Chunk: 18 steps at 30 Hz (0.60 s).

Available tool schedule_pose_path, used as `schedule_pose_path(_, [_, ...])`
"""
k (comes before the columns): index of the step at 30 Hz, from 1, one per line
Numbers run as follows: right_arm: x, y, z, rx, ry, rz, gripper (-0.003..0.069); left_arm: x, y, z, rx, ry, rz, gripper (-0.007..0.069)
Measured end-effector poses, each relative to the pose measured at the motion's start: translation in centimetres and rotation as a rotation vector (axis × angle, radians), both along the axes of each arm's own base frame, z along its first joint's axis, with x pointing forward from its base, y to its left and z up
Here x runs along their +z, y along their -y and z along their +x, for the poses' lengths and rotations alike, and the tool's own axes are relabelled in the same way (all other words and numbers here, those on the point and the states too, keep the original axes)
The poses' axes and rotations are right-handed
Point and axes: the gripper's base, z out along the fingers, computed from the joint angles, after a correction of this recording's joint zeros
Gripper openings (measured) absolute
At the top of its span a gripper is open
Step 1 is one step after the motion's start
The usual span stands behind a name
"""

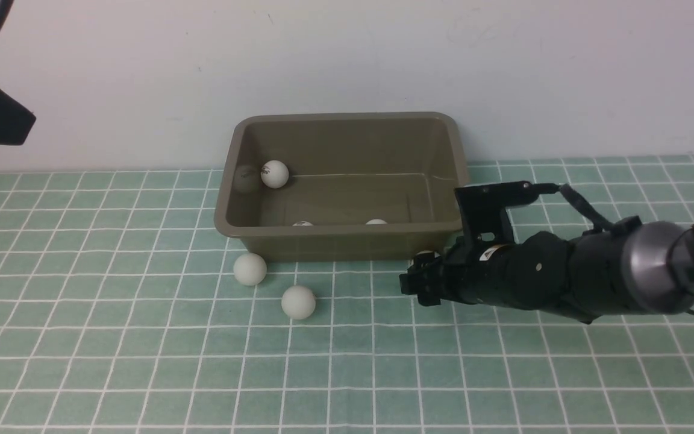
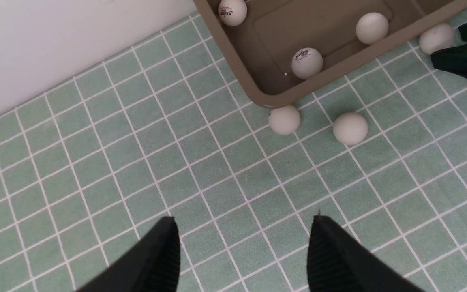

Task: Put the table tennis balls in the box on the green coffee tablecloth.
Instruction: 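Reach for and grasp a ping pong ball on the table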

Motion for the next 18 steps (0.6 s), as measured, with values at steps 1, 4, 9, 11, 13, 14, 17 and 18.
schedule_pose_path(1, [0.06,-0.01,0.06,-0.001,0.005,0.0,0.0486,0.0,0.0,0.0,0.0,0.0,0.0,0.0384])
schedule_pose_path(4, [0.14,-0.03,0.13,-0.002,0.011,0.001,0.0486,0.0,0.0,0.0,-0.001,0.0,0.0,0.0384])
schedule_pose_path(9, [0.24,-0.08,0.22,-0.001,0.014,0.003,0.0486,0.0,0.0,0.0,-0.001,0.0,0.0,0.0384])
schedule_pose_path(11, [0.33,-0.12,0.29,-0.001,0.018,0.005,0.0486,0.0,0.0,0.0,-0.001,0.0,0.0,0.0384])
schedule_pose_path(13, [0.44,-0.19,0.37,0.0,0.019,0.007,0.0486,0.0,0.0,0.0,-0.001,0.0,0.0,0.0384])
schedule_pose_path(14, [0.5,-0.22,0.43,0.0,0.021,0.008,0.0486,0.0,-0.01,0.0,0.0,0.0,0.001,0.0384])
schedule_pose_path(17, [0.73,-0.33,0.61,0.001,0.028,0.013,0.0486,0.0,-0.01,0.0,0.0,0.0,0.001,0.0384])
schedule_pose_path(18, [0.76,-0.35,0.63,0.001,0.029,0.013,0.0486,0.0,-0.01,0.0,0.0,0.0,0.001,0.0384])
